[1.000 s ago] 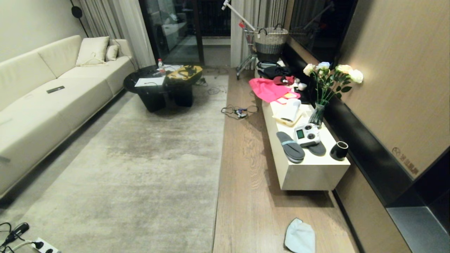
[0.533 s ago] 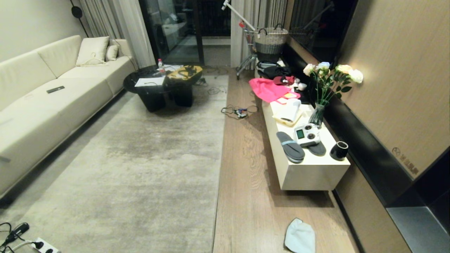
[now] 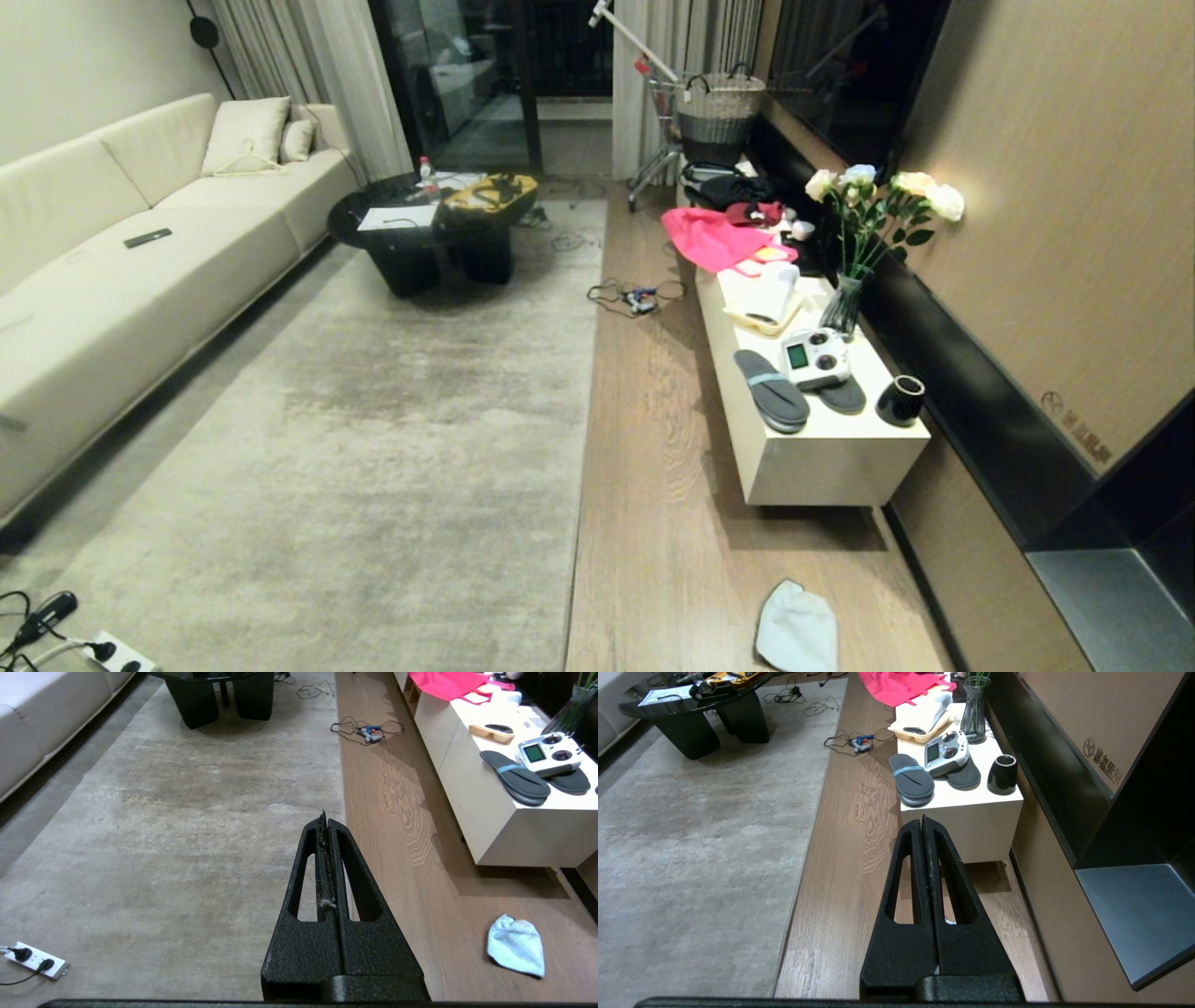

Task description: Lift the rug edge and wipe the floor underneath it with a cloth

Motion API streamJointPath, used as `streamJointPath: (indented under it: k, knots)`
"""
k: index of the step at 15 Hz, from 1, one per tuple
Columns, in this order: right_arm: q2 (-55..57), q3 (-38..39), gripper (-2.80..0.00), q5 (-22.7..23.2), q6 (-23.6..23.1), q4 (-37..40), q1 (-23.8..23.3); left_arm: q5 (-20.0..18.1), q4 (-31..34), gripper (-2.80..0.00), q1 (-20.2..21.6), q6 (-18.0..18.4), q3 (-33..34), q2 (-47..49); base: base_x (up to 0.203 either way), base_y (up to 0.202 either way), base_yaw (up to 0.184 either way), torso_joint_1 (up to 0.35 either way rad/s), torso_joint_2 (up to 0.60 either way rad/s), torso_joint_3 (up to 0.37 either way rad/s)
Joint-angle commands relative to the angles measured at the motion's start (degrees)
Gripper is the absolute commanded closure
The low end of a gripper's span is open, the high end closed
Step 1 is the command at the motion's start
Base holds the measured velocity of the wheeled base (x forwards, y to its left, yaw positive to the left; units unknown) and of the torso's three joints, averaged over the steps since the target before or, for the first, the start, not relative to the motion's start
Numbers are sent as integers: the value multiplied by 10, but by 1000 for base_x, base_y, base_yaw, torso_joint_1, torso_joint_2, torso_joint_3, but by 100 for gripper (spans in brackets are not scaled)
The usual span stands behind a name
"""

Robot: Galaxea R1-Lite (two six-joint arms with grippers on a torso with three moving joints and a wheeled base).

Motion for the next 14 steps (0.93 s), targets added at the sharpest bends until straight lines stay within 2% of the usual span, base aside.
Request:
streamJointPath:
  k: [1, 14]
  knots:
    - [0, 0, 0, 0, 1, -1, 0, 0, 0, 0, 0, -1, 0, 0, 0, 0, 0, 0, 0, 0]
    - [0, 0, 0, -1, 4, 0, 0, 0, 0, 0, 0, -1, 0, 0, 0, 0, 0, 0, 0, 0]
